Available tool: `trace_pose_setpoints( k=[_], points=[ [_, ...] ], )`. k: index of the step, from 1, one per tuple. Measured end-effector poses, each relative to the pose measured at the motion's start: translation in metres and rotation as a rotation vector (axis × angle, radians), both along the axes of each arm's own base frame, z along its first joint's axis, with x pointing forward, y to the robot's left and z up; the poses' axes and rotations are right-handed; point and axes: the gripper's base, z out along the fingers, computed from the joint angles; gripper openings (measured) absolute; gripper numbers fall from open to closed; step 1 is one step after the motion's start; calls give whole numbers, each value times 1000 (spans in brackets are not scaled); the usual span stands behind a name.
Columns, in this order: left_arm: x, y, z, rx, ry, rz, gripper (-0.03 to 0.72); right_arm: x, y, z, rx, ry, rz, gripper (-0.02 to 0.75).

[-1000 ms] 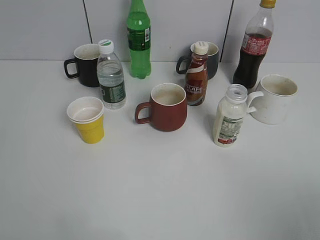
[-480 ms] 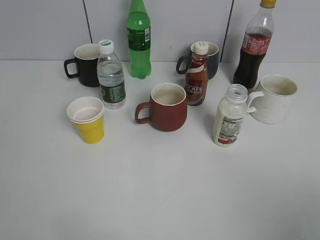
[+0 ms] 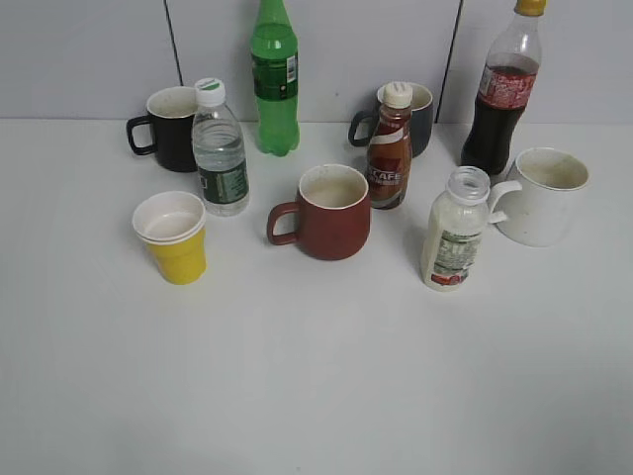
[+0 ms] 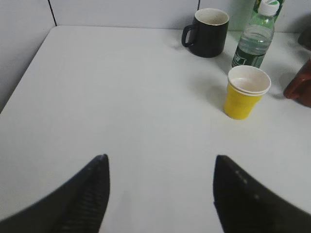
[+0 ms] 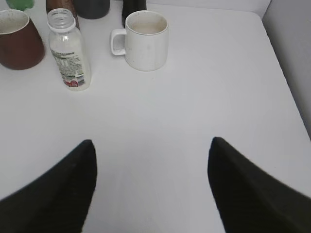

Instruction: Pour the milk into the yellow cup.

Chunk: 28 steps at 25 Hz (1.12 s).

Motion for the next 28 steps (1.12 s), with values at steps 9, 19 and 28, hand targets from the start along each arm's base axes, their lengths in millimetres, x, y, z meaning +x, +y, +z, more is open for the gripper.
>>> trace_pose_setpoints(
  k=[9,19,28],
  points=[
    [0,0,0,0,0,0,505,0,0,0,1,0,-1,533],
    [4,-2,25,-36,-216,-34,479,1,1,19,19,-168,4,511],
    [80,-6,31,-37,-472,-28,470,50,3,13,66,-275,6,482]
  ],
)
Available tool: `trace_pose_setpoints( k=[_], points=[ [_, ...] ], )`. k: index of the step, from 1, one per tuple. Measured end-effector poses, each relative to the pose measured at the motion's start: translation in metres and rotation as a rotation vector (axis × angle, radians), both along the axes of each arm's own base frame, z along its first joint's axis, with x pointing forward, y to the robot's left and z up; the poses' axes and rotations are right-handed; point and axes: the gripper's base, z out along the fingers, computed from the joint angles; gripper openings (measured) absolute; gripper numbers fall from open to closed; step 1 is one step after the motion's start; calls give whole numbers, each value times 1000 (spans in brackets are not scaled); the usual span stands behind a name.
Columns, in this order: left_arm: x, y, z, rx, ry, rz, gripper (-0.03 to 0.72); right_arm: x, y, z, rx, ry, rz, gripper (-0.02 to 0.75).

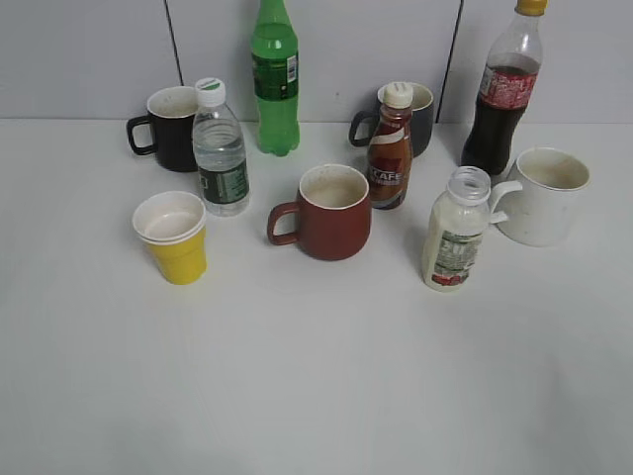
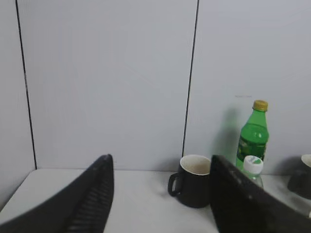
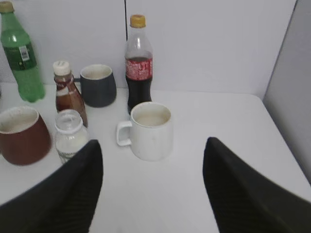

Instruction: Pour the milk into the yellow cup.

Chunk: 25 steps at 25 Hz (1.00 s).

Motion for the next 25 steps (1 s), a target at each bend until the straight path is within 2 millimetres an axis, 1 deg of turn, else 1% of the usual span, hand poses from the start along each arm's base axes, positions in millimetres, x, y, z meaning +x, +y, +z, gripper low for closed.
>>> trace_pose_setpoints(
  k=[1,2,3,5,6,7,9,12,14,15,16,17,18,19,20,23,25],
  points=[
    [15,-1,-4,0,0,0,468,7,1,-1,27,-20,7,481],
    [15,-1,-4,0,0,0,468,14,2,-2,54,-35,15,480],
    [39,-2,-8,-1,-16,0,464,22,3,-5,69,-34,22,477],
    [55,-3,-13,-6,1,1,463,36,5,-7,86,-44,30,468],
    [75,-4,-18,-12,2,3,460,44,6,-8,82,-36,36,467],
    [77,-4,-17,-13,-9,3,460,52,7,-9,72,-35,38,465],
    [111,-6,-34,-11,6,5,454,69,8,-11,63,-30,35,462],
    [135,-8,-51,-9,-2,6,453,97,9,-16,58,-36,9,461],
    [150,-10,-65,8,7,-7,453,115,10,-22,41,-47,-1,461],
    [154,-11,-71,14,14,-12,453,124,11,-25,37,-60,-2,461],
    [160,-12,-79,26,33,-25,453,135,12,-32,34,-45,2,461],
    [162,-13,-83,36,34,-37,453,142,14,-35,39,-66,8,461],
    [169,-17,-96,62,71,-68,453,148,16,-36,49,-100,22,461],
    [171,-18,-101,72,84,-82,453,154,19,-39,49,-122,48,461],
    [175,-20,-110,90,114,-107,453,161,21,-45,47,-122,68,461],
    [175,-24,-127,113,168,-146,453,175,29,-61,37,-114,141,461],
    [170,-25,-143,120,214,-169,453,181,34,-73,23,-99,190,461]
  ],
)
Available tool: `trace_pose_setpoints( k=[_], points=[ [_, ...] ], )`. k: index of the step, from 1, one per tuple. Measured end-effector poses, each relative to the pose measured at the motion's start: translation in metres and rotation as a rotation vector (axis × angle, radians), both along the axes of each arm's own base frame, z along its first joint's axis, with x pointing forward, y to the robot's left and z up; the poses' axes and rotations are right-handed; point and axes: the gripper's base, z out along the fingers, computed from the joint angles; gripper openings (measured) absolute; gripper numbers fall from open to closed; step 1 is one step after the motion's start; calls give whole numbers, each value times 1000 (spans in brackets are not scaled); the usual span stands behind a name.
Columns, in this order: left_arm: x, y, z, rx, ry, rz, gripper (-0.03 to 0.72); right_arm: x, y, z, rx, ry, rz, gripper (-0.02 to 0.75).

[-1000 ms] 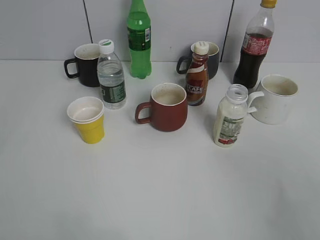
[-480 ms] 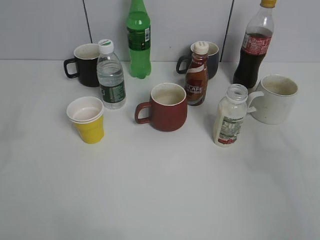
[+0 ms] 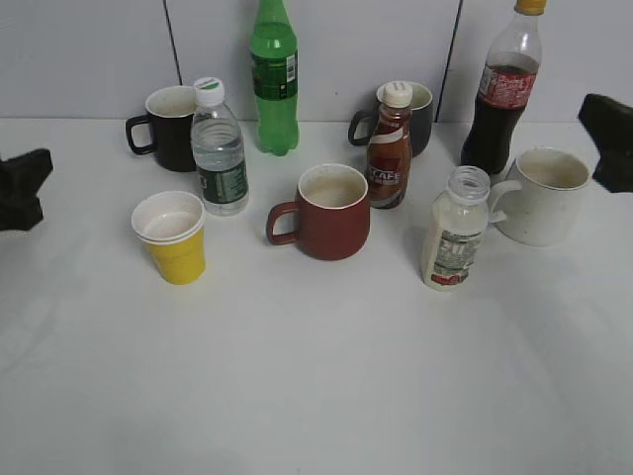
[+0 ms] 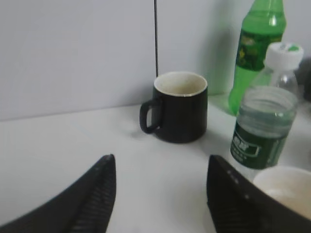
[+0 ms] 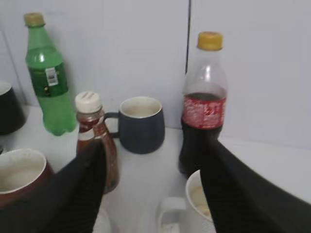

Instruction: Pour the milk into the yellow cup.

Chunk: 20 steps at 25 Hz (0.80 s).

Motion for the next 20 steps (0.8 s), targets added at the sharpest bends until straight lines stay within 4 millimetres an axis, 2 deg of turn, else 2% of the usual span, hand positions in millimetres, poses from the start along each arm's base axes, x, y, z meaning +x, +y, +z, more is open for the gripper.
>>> trace_pose_setpoints(
  k=[3,7,12,20],
  points=[
    [-11,-1,-16,-10,23,-19,453,3,6,-19,-17,37,63,461],
    [-23,-6,-29,-23,22,-75,453,-5,9,-45,-16,100,112,461],
    [-26,-12,-43,-21,62,-155,453,-15,11,-67,-15,182,142,461],
    [-26,-16,-82,12,219,-214,453,-21,19,-80,-41,236,199,459]
  ],
)
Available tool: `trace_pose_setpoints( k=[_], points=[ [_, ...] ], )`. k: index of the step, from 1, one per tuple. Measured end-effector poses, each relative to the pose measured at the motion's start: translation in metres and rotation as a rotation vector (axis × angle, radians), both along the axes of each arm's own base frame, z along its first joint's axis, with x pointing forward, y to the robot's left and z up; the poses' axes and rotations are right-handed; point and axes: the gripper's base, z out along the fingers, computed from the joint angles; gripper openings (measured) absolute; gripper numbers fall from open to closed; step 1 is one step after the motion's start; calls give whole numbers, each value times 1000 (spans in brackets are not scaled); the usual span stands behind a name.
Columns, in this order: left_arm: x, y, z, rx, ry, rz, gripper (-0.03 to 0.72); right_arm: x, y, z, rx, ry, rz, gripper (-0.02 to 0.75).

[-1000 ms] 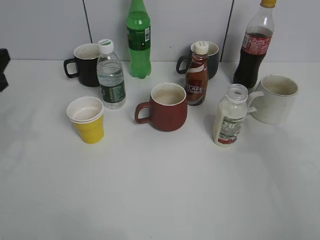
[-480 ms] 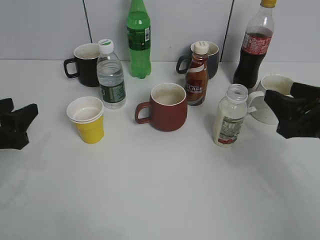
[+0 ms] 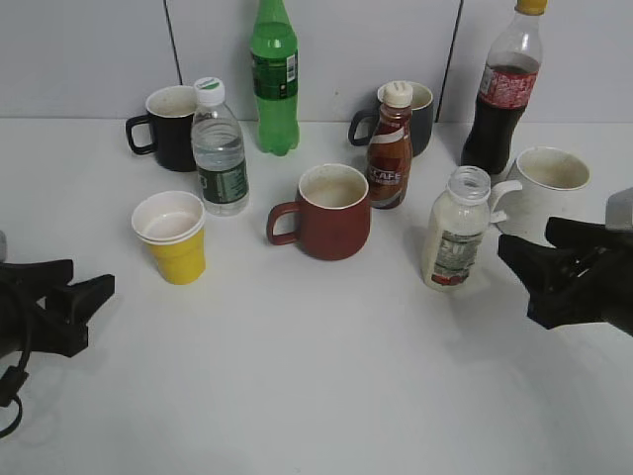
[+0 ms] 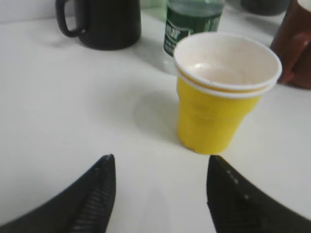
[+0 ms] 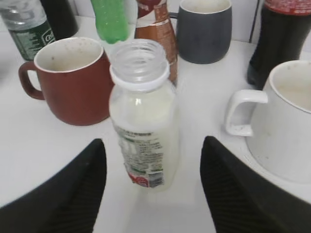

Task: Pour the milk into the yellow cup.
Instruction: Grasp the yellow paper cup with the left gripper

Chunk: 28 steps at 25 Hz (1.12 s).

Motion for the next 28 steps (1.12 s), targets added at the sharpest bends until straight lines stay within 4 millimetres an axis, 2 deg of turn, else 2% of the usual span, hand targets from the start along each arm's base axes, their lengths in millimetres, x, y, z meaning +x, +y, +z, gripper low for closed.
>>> trace_pose_setpoints(
  k=[4,7,9,10,12,20,28],
  points=[
    [5,-3,-9,7,19,-43,457,2,10,-7,-46,4,52,459],
    [12,-7,-10,6,3,-82,501,6,10,-15,-56,32,33,471],
    [13,-7,-10,6,0,-84,505,8,8,-20,-46,30,7,505],
    [20,-9,-11,5,-14,-104,560,9,8,-22,-41,28,2,522],
    [25,-11,-12,4,-27,-127,578,12,9,-24,-26,12,-2,565],
    [40,-16,-18,2,-47,-181,587,26,15,-45,-33,46,32,598],
    [51,-17,-19,3,-69,-193,587,48,21,-47,-33,9,58,598]
  ],
)
